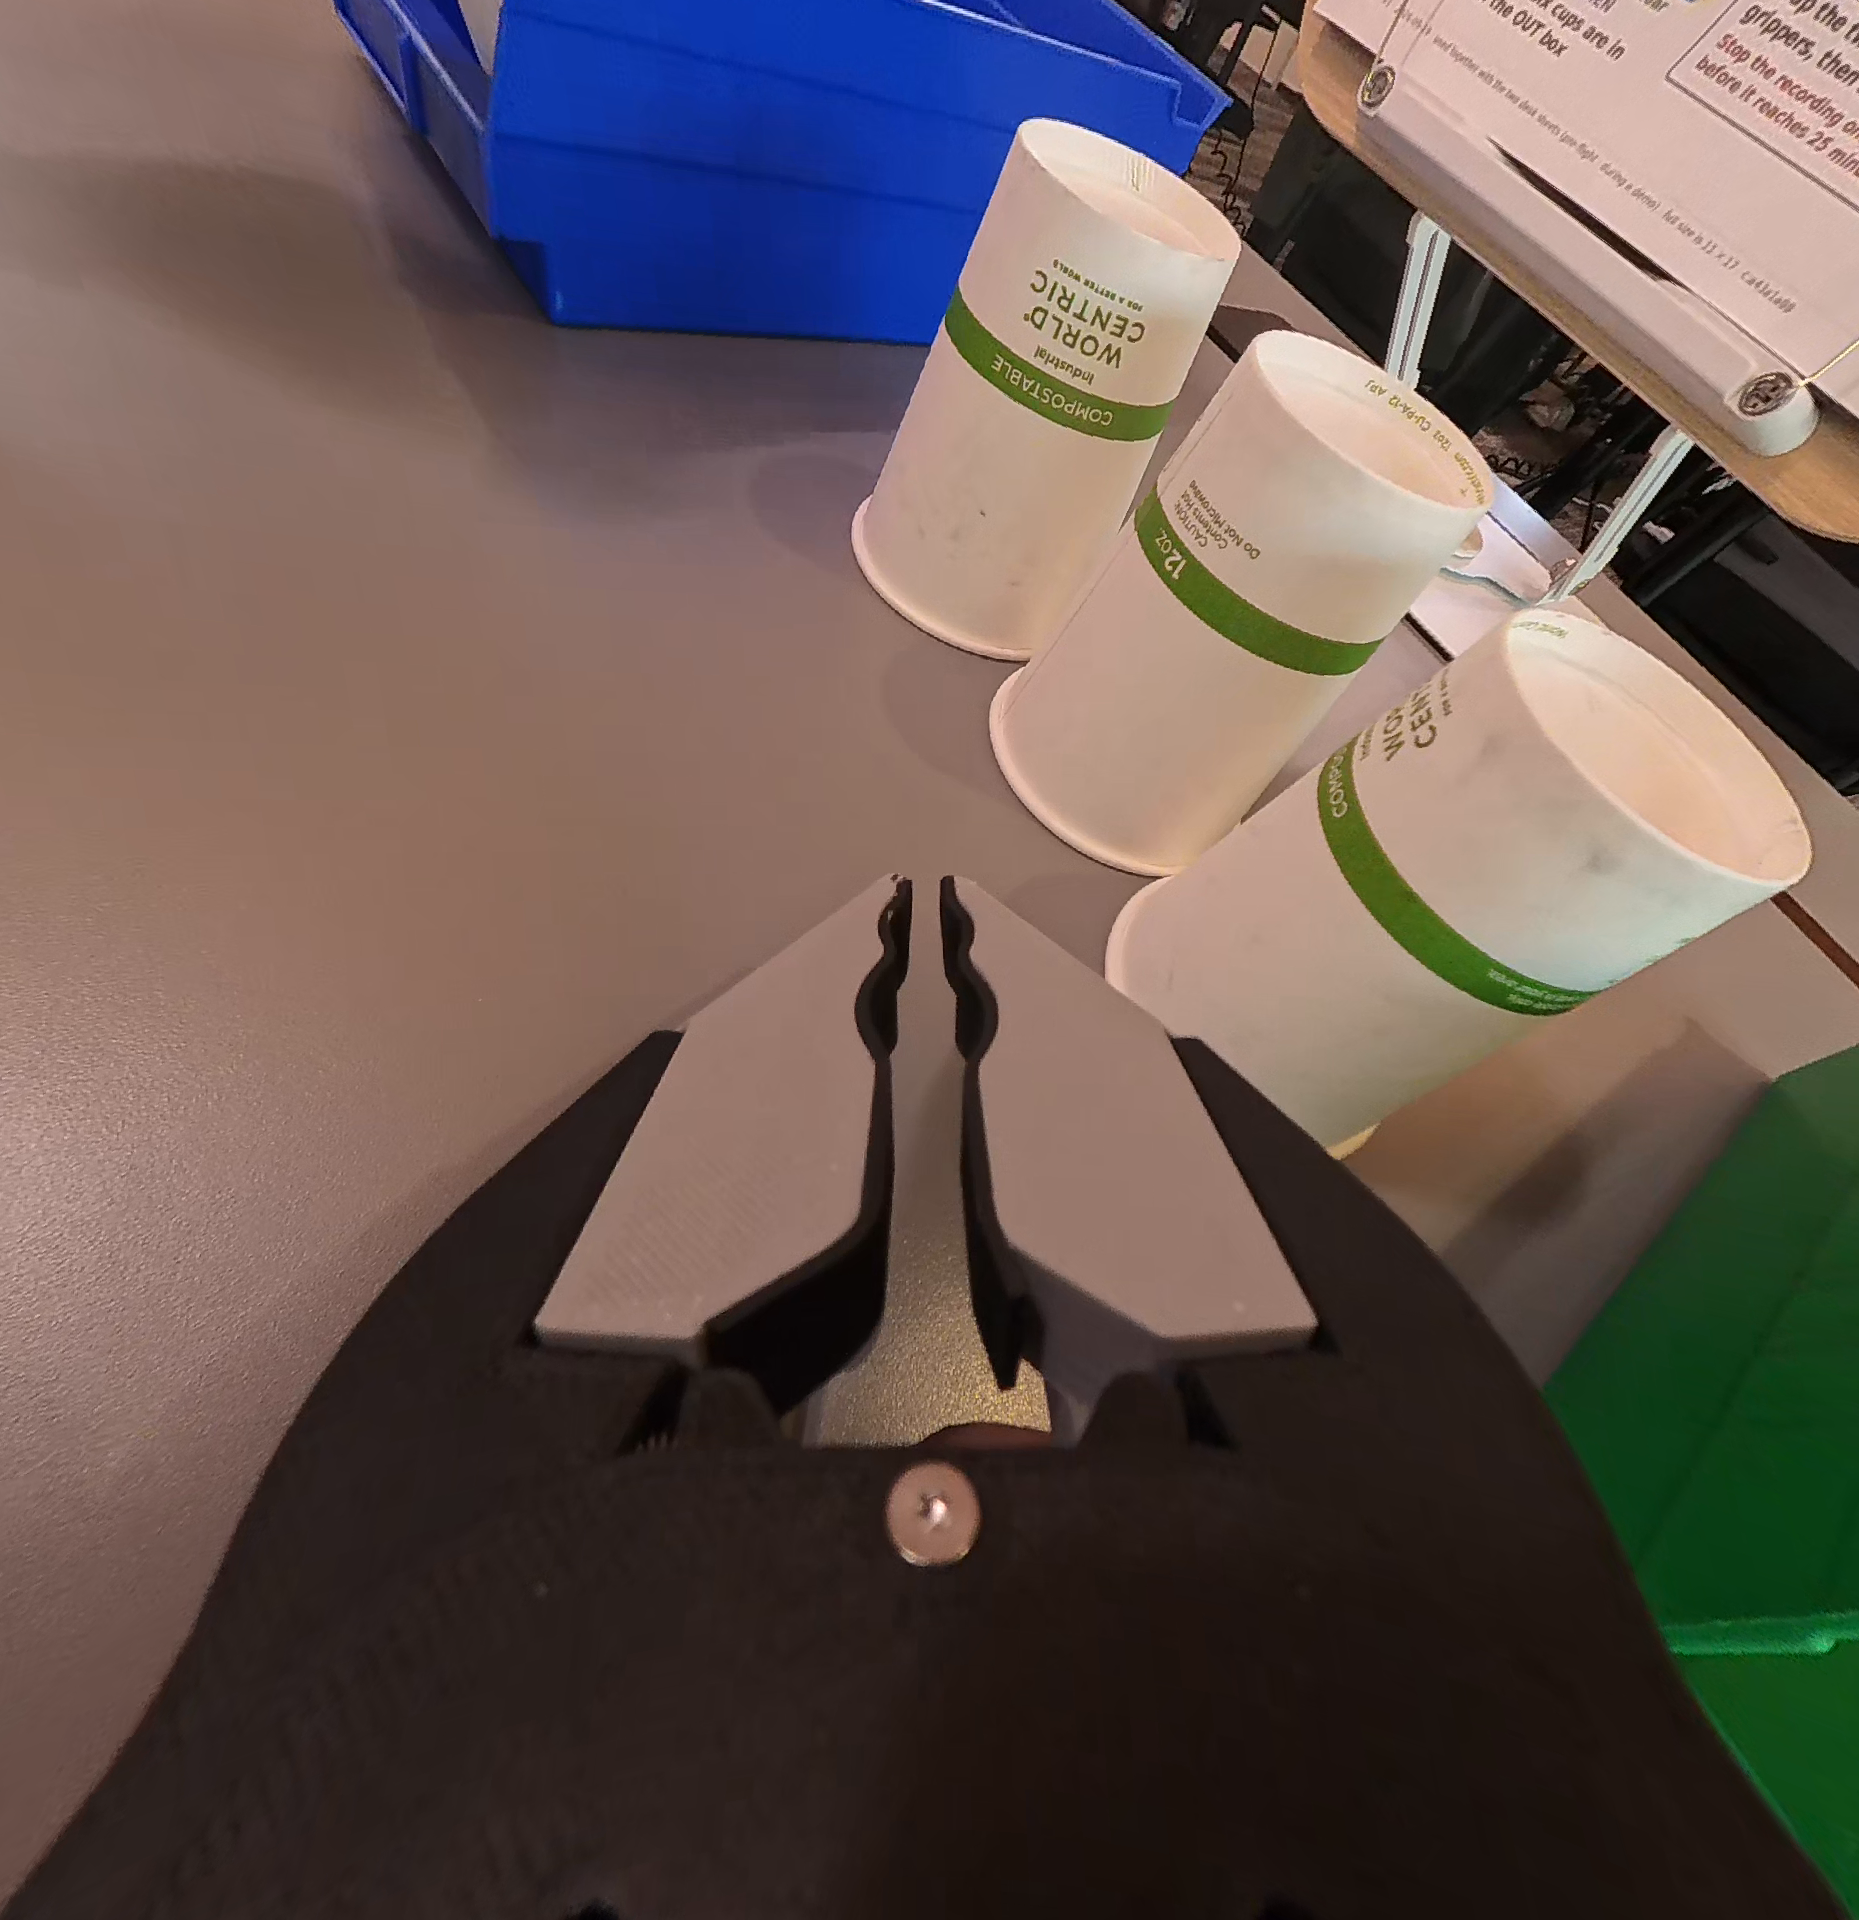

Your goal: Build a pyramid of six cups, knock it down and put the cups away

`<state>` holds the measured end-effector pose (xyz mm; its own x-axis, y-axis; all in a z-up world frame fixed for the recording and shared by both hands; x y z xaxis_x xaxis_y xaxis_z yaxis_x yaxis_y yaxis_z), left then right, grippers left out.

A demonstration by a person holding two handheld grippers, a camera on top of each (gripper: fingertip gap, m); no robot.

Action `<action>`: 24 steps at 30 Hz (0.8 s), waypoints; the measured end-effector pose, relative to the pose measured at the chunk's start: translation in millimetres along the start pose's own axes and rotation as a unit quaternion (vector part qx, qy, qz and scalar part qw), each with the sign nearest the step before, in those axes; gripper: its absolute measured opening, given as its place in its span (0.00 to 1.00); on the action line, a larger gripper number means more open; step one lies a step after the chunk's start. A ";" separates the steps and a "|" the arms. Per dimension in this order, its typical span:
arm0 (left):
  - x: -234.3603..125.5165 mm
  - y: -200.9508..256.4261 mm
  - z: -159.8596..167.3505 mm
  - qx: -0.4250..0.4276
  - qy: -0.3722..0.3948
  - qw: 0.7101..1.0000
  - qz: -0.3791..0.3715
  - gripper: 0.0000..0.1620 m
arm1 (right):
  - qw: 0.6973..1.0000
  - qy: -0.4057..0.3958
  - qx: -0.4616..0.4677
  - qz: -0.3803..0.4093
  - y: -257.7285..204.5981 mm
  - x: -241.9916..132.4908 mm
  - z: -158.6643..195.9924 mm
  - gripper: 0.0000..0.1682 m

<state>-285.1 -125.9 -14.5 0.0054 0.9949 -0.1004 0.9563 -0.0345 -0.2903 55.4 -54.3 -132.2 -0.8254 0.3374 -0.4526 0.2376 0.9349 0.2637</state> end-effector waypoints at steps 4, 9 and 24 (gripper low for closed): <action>-0.9 8.7 -8.6 0.047 0.006 0.998 -0.033 0.01 | 1.000 -0.003 -0.004 0.003 0.0 0.2 0.6 0.01; -16.4 3.3 -27.3 0.053 0.051 0.994 -0.082 0.00 | 1.000 -0.002 -0.003 0.002 0.0 0.0 0.6 0.01; -64.8 71.8 -81.3 -0.016 0.177 0.975 0.134 0.00 | 0.997 0.078 0.016 -0.009 1.8 -13.5 -12.8 0.08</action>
<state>-193.1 -185.2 48.5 0.3506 0.9212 0.1686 0.9158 -0.2995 -0.2677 60.4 -58.6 -114.8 -0.8985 0.3025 -0.3181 0.2368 0.9442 0.2290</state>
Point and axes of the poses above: each gripper's, where its closed fingertips meet, x out along the fingers, z out of its underside, y = z × x across the jaws, the point moved 7 cm from there along -x, back along the fingers, and after that the axes turned 7 degrees about -z, right-handed, at the moved point
